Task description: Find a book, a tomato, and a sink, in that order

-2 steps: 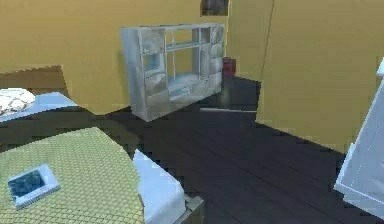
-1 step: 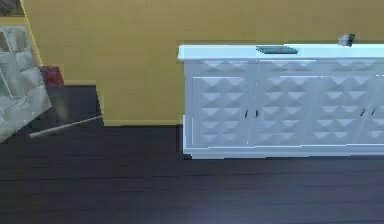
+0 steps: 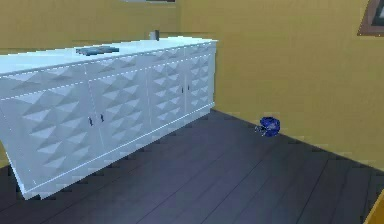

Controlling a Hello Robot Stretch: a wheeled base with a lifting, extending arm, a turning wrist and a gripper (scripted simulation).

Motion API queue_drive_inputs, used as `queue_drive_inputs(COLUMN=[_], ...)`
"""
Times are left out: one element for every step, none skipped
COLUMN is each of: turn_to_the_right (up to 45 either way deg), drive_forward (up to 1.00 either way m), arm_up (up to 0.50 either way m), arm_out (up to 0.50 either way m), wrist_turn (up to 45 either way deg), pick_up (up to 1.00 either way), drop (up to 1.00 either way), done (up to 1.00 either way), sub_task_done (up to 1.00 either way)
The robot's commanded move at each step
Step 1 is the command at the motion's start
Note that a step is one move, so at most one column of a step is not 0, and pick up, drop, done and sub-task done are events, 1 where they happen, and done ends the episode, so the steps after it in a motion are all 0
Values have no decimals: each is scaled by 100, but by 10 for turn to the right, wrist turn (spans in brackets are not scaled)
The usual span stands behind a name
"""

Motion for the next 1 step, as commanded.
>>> queue_drive_inputs(turn_to_the_right=[240], drive_forward=[0], arm_up=[0], arm_out=[0], wrist_turn=[0], pick_up=[0], drop=[0], done=[0], sub_task_done=[0])
